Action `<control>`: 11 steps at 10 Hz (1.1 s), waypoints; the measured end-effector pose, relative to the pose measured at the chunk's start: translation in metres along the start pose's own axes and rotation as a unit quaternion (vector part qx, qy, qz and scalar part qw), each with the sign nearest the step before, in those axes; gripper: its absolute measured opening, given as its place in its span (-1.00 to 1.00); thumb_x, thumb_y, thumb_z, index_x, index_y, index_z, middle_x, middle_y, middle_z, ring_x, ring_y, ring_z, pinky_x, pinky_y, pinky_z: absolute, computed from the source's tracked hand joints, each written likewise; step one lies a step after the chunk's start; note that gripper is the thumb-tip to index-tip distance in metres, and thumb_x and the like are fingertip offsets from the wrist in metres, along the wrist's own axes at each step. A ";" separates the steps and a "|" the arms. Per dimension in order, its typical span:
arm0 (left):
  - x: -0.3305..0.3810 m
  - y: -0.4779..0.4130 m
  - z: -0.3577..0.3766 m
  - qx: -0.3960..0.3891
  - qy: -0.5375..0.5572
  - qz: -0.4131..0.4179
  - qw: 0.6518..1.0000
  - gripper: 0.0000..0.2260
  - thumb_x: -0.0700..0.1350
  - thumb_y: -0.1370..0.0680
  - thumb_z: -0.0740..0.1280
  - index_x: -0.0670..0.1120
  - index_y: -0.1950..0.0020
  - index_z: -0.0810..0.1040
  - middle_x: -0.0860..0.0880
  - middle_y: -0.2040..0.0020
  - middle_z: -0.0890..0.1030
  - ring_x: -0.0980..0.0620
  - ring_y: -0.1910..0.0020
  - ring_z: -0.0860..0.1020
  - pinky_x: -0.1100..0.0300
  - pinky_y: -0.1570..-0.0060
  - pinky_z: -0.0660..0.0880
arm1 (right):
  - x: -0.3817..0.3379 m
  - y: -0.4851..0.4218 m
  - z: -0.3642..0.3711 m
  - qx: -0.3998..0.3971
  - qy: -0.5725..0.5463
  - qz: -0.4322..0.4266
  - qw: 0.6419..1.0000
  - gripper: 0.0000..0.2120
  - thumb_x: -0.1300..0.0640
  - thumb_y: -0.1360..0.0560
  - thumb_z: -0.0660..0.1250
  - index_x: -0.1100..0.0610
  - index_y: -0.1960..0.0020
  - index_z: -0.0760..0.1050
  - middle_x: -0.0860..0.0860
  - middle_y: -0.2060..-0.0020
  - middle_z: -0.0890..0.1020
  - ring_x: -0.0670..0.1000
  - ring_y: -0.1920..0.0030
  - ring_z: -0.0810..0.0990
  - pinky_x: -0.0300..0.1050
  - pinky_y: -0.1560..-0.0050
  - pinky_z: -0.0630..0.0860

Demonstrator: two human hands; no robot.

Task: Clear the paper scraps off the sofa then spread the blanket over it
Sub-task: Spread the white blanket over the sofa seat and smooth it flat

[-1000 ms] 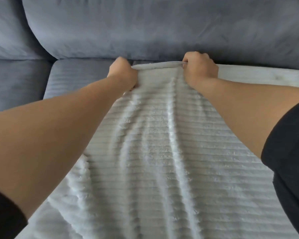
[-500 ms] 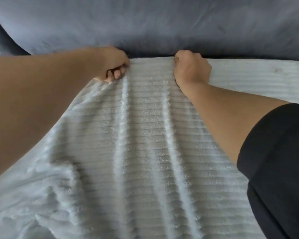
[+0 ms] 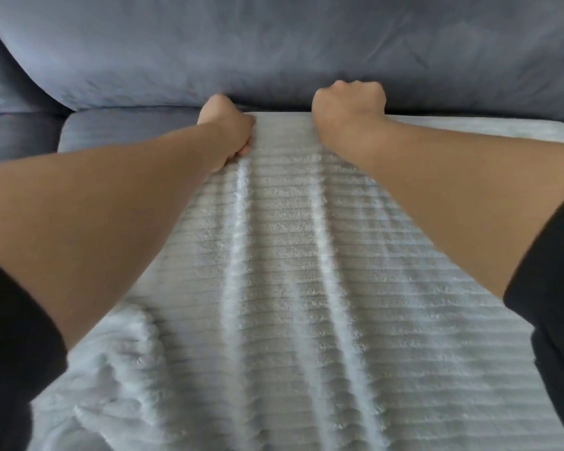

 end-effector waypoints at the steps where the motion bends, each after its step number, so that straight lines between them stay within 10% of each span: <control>1: -0.003 0.002 0.000 0.034 0.022 0.016 0.999 -0.78 -0.02 -0.64 0.30 -0.09 0.13 0.42 -0.09 0.48 0.51 0.08 0.80 0.30 0.40 0.65 0.24 | -0.025 -0.003 -0.018 -0.001 -0.064 -0.012 0.998 -0.76 0.35 -0.43 0.26 0.12 -0.01 0.56 0.08 0.08 0.60 0.22 -0.01 0.59 0.04 0.11 0.37; 2: 0.005 0.010 -0.007 0.033 0.004 0.040 0.999 -0.85 -0.02 -0.61 0.29 -0.10 -0.02 0.43 -0.09 0.47 0.55 0.04 0.74 0.37 0.33 0.67 0.27 | -0.056 -0.005 -0.005 -0.065 -0.224 -0.041 0.972 -0.71 0.28 -0.55 0.18 0.10 -0.23 0.48 0.16 -0.21 0.57 0.24 -0.04 0.54 0.01 0.06 0.38; 3: 0.002 0.013 -0.005 -0.074 0.009 0.003 0.997 -0.81 -0.15 -0.58 0.27 -0.14 0.22 0.47 -0.08 0.55 0.52 0.01 0.68 0.40 0.33 0.62 0.26 | -0.054 -0.001 0.008 -0.003 -0.254 -0.016 0.967 -0.76 0.23 -0.61 0.07 0.05 -0.21 0.38 0.21 -0.16 0.60 0.31 -0.14 0.57 0.03 0.08 0.34; 6: -0.027 0.025 -0.038 -0.218 -0.138 -0.015 0.966 -0.75 0.07 -0.68 0.25 -0.10 0.01 0.49 -0.05 0.41 0.51 0.08 0.62 0.47 0.32 0.66 0.26 | -0.059 0.003 0.015 0.058 -0.200 0.009 0.978 -0.64 0.33 -0.54 0.03 0.12 -0.30 0.24 0.23 0.06 0.60 0.33 0.07 0.55 0.09 0.19 0.32; 8: -0.024 0.034 -0.062 -0.176 -0.297 0.056 0.937 -0.75 -0.03 -0.69 0.20 -0.18 0.03 0.49 -0.10 0.34 0.53 0.09 0.65 0.53 0.32 0.66 0.27 | -0.060 0.000 0.020 0.059 -0.173 0.031 0.983 -0.61 0.35 -0.53 0.02 0.12 -0.32 0.24 0.12 0.28 0.41 0.21 0.22 0.39 0.06 0.24 0.30; 10: -0.035 0.015 -0.084 -0.071 -0.140 0.017 0.987 -0.77 -0.14 -0.70 0.23 -0.15 0.13 0.52 0.00 0.27 0.66 0.13 0.28 0.71 0.29 0.31 0.54 | -0.061 0.001 0.021 0.061 -0.156 0.026 0.986 -0.61 0.37 -0.52 0.03 0.15 -0.32 0.24 0.07 0.41 0.34 0.20 0.28 0.41 0.02 0.33 0.27; 11: -0.031 0.026 -0.090 -0.024 -0.049 0.008 0.998 -0.70 -0.12 -0.69 0.21 -0.26 0.16 0.50 0.06 0.54 0.59 0.16 0.48 0.65 0.37 0.57 0.44 | -0.062 0.002 0.020 0.061 -0.160 0.026 0.985 -0.59 0.36 -0.55 0.04 0.15 -0.37 0.23 0.09 0.37 0.39 0.21 0.24 0.42 0.04 0.28 0.31</control>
Point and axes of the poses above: each hand's wrist, its own y-axis away from the middle knuckle, its own z-axis out of the palm, x = y × z, the point moved 9 cm from there along -y, towards the middle knuckle
